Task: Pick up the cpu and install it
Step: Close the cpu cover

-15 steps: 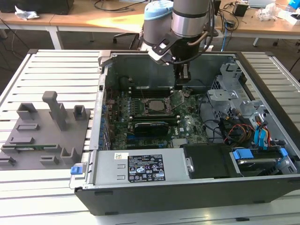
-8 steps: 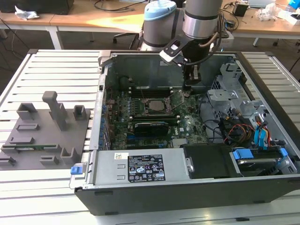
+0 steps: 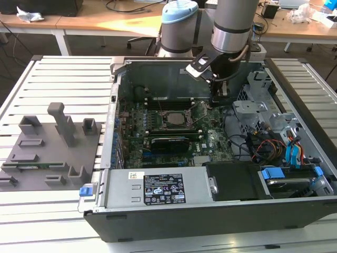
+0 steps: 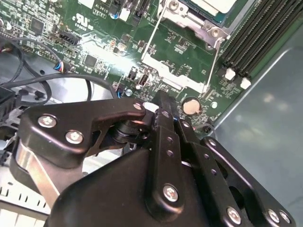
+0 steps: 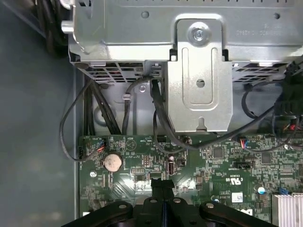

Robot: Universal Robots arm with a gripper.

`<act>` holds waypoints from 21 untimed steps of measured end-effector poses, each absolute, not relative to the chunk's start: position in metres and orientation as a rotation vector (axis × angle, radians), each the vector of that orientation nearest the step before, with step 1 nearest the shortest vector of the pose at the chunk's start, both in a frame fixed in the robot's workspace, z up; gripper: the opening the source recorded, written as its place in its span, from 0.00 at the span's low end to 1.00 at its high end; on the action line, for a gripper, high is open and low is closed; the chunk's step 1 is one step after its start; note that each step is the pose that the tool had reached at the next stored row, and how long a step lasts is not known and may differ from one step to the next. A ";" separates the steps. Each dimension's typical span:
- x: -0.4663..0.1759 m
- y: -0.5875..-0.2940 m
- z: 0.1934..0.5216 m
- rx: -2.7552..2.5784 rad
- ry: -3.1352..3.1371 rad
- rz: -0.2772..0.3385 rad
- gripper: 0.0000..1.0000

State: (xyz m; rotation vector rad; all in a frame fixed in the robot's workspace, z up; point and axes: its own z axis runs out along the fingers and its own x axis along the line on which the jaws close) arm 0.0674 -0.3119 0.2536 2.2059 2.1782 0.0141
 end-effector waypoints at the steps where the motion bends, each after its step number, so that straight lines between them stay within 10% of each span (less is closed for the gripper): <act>1: 0.068 -0.312 0.250 2.207 2.179 0.013 0.11; 21: 0.055 -0.312 0.244 2.205 2.178 0.015 0.11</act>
